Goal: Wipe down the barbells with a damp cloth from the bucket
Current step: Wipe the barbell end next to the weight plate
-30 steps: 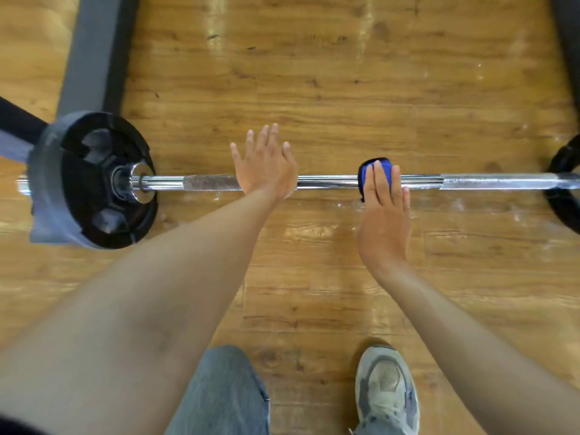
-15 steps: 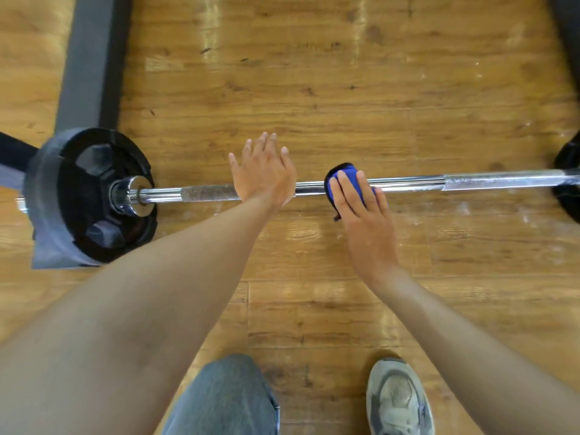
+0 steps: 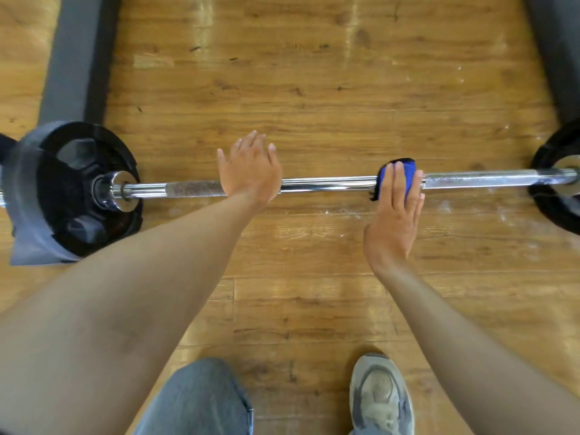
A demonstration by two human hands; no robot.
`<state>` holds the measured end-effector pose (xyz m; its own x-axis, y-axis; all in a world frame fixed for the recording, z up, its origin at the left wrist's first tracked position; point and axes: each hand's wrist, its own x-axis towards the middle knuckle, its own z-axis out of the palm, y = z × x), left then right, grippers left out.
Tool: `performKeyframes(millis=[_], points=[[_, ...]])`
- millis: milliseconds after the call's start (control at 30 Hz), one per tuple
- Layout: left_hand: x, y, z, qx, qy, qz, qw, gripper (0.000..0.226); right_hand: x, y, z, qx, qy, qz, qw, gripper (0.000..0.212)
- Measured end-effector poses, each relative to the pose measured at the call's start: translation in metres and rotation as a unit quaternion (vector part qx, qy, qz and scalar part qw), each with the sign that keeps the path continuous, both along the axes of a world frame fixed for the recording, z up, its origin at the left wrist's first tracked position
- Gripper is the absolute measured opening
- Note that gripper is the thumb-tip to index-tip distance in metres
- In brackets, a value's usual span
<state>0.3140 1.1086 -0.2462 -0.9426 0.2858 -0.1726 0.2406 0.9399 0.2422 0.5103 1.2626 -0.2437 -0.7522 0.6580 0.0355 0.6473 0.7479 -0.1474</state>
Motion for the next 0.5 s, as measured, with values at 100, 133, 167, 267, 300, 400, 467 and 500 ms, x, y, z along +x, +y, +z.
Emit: performKeyframes(millis=[100,133,167,267,300,400,467,500], points=[[0.001,0.001,0.002,-0.007,-0.003,0.003,1.000,0.053,0.012,0.001,-0.007,0.026,-0.009,0.148,0.989,0.094],[0.001,0.000,0.003,-0.007,-0.006,0.005,1.000,0.054,0.015,0.011,-0.006,0.023,-0.015,0.125,0.992,0.094],[0.000,0.000,0.003,-0.007,-0.007,0.006,1.000,0.054,0.017,0.021,-0.004,0.008,-0.018,0.070,0.997,0.098],[0.000,0.001,0.002,-0.007,0.003,0.001,1.000,0.053,0.012,0.019,0.000,-0.028,-0.017,0.008,0.999,0.105],[0.001,0.001,0.003,-0.008,0.003,-0.001,1.000,0.053,0.010,0.013,0.000,-0.023,-0.010,0.069,0.997,0.102],[0.002,0.000,0.003,-0.006,0.001,0.002,1.000,0.053,0.011,0.015,-0.001,-0.010,0.003,0.194,0.981,0.092],[0.002,-0.001,0.004,-0.004,0.007,0.003,1.000,0.054,0.010,0.033,0.008,-0.037,-0.006,0.107,0.993,0.091],[0.001,0.000,0.003,-0.004,0.012,0.001,1.000,0.054,0.009,0.038,0.010,-0.049,-0.006,0.062,0.997,0.090]])
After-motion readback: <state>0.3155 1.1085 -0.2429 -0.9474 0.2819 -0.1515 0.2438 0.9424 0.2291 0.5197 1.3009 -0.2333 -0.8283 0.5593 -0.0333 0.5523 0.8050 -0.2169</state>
